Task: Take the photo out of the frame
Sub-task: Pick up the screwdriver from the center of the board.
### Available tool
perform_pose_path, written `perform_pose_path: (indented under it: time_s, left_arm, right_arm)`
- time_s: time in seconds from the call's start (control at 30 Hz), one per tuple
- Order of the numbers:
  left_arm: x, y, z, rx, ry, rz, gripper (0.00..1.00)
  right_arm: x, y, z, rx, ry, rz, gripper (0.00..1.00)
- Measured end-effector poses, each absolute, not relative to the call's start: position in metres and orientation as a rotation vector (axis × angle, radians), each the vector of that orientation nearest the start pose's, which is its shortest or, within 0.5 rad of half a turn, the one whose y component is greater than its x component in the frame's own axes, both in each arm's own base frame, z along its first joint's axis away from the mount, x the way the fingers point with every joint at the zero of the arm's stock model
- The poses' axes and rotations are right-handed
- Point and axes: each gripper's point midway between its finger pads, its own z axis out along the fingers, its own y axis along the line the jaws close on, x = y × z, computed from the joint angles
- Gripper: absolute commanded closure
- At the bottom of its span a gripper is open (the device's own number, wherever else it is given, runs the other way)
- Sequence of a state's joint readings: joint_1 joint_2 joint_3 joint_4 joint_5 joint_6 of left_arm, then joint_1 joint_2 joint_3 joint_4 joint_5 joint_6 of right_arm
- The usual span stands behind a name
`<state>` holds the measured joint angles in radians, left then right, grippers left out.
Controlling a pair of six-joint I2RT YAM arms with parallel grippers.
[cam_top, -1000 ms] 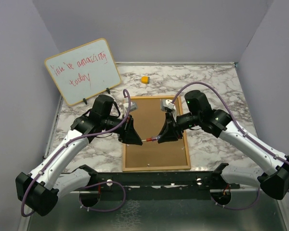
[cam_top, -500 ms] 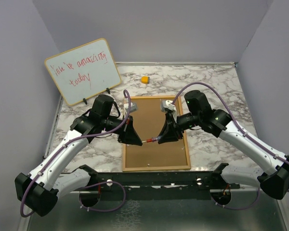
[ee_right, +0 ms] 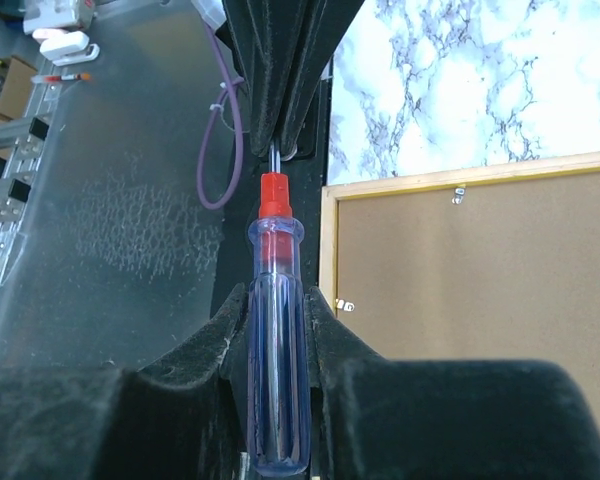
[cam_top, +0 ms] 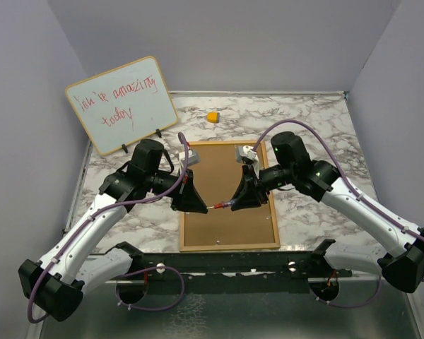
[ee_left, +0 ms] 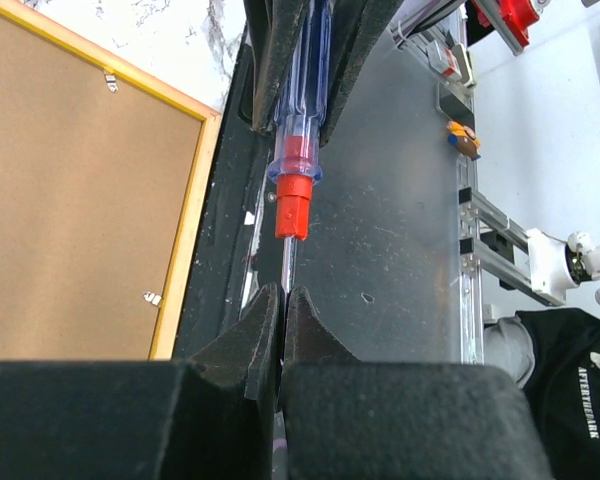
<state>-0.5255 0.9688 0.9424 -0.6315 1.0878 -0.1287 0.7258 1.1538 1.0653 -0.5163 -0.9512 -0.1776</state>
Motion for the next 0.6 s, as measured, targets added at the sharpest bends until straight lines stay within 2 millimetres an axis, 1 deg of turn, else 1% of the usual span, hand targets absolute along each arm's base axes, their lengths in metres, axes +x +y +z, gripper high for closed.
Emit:
perform_pose_path:
  time_s: [0.03,0.1,0.17,0.2,0.23,0.27,0.4,0.47,0.53,0.6]
  left_arm:
    - [0.104,-0.243,0.259,1.043,1.973,-1.562,1.0]
    - [0.104,-0.243,0.259,1.04,1.978,-1.56,1.0]
    - [0.107,-0.243,0.257,1.033,1.987,-1.552,1.0]
    - [0.108,-0.244,0.256,1.029,1.994,-1.545,1.0]
    - [0.109,-0.244,0.254,1.025,2.0,-1.539,1.0]
    - [0.111,-0.244,0.253,1.02,2.006,-1.53,1.0]
    - [0.116,-0.243,0.25,1.004,2.021,-1.495,1.0]
    - [0.118,-0.243,0.248,0.996,2.028,-1.477,1.0]
    - [0.12,-0.243,0.248,0.991,2.031,-1.464,1.0]
    - [0.123,-0.243,0.247,0.983,2.032,-1.442,1.0]
  right_arm:
    - [0.124,0.295,0.256,-1.426,1.648,1.343,0.68]
    - [0.125,0.295,0.256,-1.413,1.664,1.34,0.59]
    - [0.128,0.296,0.255,-1.396,1.682,1.331,0.47]
    - [0.129,0.296,0.255,-1.385,1.693,1.33,0.39]
    - [0.13,0.297,0.255,-1.375,1.7,1.329,0.12]
    - [0.131,0.298,0.256,-1.361,1.709,1.332,0.01]
    - [0.138,0.302,0.262,-1.285,1.73,1.344,0.0]
    - [0.145,0.3,0.264,-1.211,1.749,1.36,0.0]
    - [0.158,0.294,0.265,-1.112,1.786,1.368,0.0]
    - [0.182,0.282,0.271,-0.967,1.815,1.41,0.0]
